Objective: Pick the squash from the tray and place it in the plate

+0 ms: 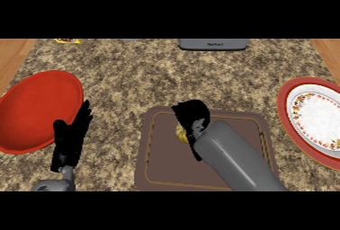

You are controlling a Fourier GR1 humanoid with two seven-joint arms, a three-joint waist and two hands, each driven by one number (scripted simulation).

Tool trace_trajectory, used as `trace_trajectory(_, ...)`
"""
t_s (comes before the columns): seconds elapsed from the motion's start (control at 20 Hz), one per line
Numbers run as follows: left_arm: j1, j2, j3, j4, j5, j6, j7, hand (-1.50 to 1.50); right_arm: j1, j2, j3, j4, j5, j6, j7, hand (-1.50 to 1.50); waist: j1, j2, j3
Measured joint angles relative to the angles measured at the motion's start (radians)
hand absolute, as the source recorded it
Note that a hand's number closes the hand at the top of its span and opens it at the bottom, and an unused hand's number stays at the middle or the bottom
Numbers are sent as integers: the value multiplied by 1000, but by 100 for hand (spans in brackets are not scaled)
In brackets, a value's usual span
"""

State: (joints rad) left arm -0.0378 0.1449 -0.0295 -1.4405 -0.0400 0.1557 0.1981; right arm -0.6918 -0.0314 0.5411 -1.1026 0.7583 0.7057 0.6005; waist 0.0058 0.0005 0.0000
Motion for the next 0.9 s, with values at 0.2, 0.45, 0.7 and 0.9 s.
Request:
trace_trajectory(0.2,7,-10,-6,-21,-18,6,15,0,14,-8,11,8,60,-10,-68,150,0,-1,0)
trace_trajectory(0.45,-7,-19,3,-18,-23,6,23,0,24,-35,16,6,127,-45,-175,150,-1,-1,0)
trace_trajectory(0.7,6,-26,4,-11,-31,3,3,0,17,-37,3,-17,194,-101,-195,150,-3,-1,0)
trace_trajectory(0.9,21,-22,16,-29,-28,10,16,0,125,-141,-85,-120,170,-258,-270,150,-28,-5,2)
